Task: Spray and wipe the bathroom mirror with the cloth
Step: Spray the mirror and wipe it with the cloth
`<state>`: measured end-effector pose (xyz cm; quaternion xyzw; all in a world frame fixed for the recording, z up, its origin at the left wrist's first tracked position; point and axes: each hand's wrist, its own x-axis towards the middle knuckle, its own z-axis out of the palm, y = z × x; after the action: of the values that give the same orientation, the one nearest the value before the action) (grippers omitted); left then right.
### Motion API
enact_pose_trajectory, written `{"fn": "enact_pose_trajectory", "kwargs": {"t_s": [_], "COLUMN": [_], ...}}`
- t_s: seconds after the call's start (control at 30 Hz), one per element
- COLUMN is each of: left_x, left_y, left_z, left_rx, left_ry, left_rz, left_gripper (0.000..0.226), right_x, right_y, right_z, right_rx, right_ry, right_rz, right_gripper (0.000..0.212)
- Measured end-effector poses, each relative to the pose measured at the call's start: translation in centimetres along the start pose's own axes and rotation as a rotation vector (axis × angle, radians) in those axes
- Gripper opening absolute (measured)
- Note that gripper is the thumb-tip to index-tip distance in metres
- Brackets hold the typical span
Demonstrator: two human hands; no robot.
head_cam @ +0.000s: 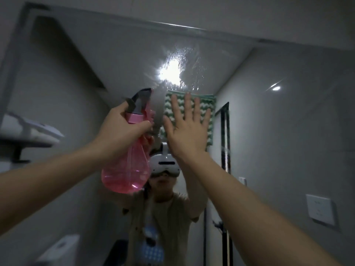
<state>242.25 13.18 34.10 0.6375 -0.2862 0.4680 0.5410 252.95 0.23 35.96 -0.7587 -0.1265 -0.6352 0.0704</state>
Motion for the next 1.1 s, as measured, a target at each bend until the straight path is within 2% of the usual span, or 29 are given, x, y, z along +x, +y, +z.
{"fn": "enact_pose_trajectory", "kwargs": {"t_s": [0.13,0.23,0.3,0.47,0.8,1.0,1.1], "left_x": [0.3,0.5,0.4,0.6,1.5,2.2,2.6], "left_y": [0.1,-0.6,-0.9,-0.9,1.7,1.7,2.0], "left_z": [-3.1,-5.2,-6.0,-4.8,2.3,4.4,4.1], "left_rx": [0.089,0.135,0.174,0.182,-0.12,-0.136,-0.126], "left_ry": [0.125,0.167,0.164,0.154,0.113,0.078,0.045], "left_rz": [0.072,0.049,0.028,-0.01,-0.074,-0.113,-0.11], "left_gripper": [0.025,0.023,0.018,0.028,0.018,0.017,0.021], "right_x": [1.5,1.9,2.3,3.7,5.3,4.6,4.9], "right_y": [-6.1,-8.9,-9.1,-5.6,9.8,11.2,9.7], "right_z": [1.0,1.1,1.1,-0.2,-3.7,-3.8,-3.4], "right_rx": [0.034,0.031,0.038,-0.036,-0.046,-0.033,-0.016], "right_ry": [-0.013,-0.031,-0.045,-0.069,-0.022,-0.006,0.013], "right_rz": [-0.14,-0.24,-0.263,-0.403,-0.067,-0.029,0.077], "right_gripper": [0.06,0.059,0.058,0.055,0.053,0.054,0.055]}}
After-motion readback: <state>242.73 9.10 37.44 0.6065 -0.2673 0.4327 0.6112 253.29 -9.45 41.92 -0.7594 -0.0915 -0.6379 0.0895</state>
